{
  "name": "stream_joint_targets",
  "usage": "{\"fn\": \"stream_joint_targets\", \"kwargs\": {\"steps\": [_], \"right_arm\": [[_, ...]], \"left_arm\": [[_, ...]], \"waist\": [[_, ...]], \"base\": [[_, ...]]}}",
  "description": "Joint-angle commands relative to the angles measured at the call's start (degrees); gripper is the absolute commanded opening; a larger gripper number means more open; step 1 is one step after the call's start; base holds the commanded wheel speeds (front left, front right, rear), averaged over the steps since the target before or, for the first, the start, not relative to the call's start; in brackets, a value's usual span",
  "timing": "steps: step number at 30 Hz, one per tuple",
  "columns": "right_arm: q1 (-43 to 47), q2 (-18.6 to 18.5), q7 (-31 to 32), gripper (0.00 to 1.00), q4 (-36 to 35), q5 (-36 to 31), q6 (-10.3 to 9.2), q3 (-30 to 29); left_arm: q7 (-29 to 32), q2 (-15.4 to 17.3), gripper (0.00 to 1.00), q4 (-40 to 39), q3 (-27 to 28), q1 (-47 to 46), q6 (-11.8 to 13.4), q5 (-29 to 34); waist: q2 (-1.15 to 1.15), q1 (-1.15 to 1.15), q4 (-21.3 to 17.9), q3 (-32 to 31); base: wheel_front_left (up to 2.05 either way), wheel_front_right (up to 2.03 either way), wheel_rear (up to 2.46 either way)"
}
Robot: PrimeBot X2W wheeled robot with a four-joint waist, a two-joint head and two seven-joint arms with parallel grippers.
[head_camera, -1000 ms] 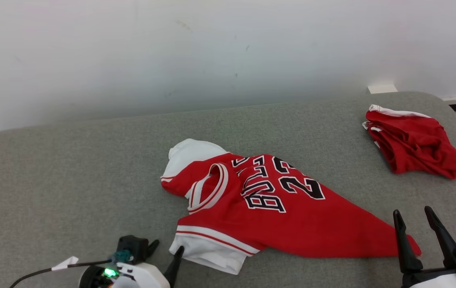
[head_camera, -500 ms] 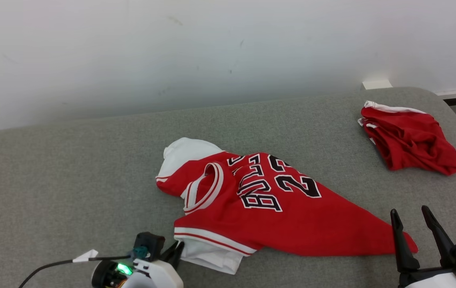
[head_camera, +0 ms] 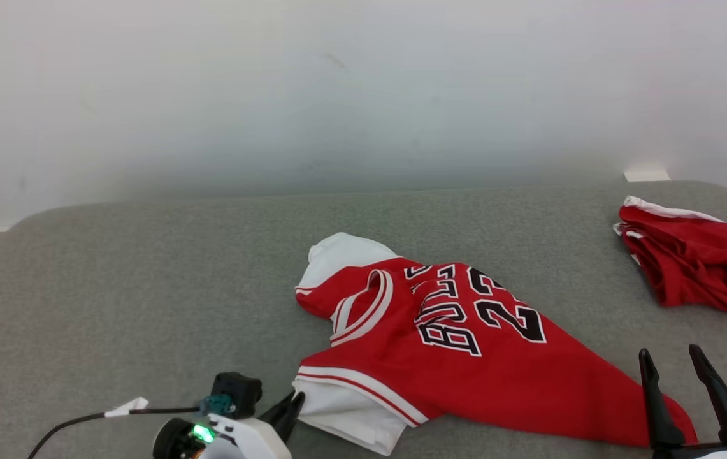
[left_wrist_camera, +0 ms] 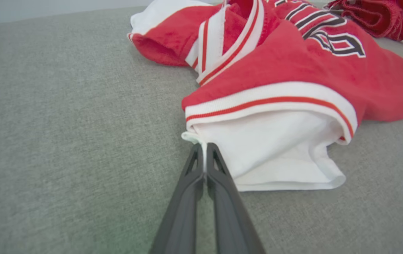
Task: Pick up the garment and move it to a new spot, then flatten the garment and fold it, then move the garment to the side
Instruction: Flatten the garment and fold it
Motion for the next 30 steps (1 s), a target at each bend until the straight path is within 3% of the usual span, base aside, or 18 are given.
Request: {"fn": "stream_joint_targets", "kwargs": {"steps": [1,12,13,14,15,30], "right_arm": [[1.0,-0.3,0.1,1.0,-0.2,0.1,-0.15,-0.4],[0.5,0.0,0.1,1.0,0.1,-0.1,-0.15,0.1],[0.3,0.0,0.1,1.0,0.1,0.0,-0.15,0.2],[0.1,-0.1,0.1,1.0,0.2,0.0,-0.15,0.3],[0.0,-0.2,0.1,1.0,0.4,0.1,-0.15,0.4],[0.7,0.6,0.1,1.0,-0.5,0.6,-0.15,0.8]], "left_arm": [[0.9,0.9,0.0,-1.9,0.3,1.7,0.1,-1.4],[8.8,4.8,0.0,-15.9,2.6,11.3,3.6,-5.3],[9.2,4.9,0.24,-16.6,2.7,12.1,4.0,-5.7],[9.5,4.9,0.67,-17.1,2.8,12.7,4.2,-6.2],[9.8,4.9,1.0,-17.4,2.8,13.2,4.5,-6.2],[-1.1,5.2,1.0,-24.7,7.1,15.7,9.6,-6.0]], "waist": [[0.0,0.0,2.3,-0.7],[0.0,0.0,7.5,0.1],[0.0,0.0,7.6,0.2],[0.0,0.0,7.7,0.2],[0.0,0.0,7.7,0.2],[0.0,0.0,5.1,-1.1]], "base": [[0.0,0.0,0.0],[0.0,0.0,0.0],[0.0,0.0,0.0],[0.0,0.0,0.0],[0.0,0.0,0.0],[0.0,0.0,0.0]]}}
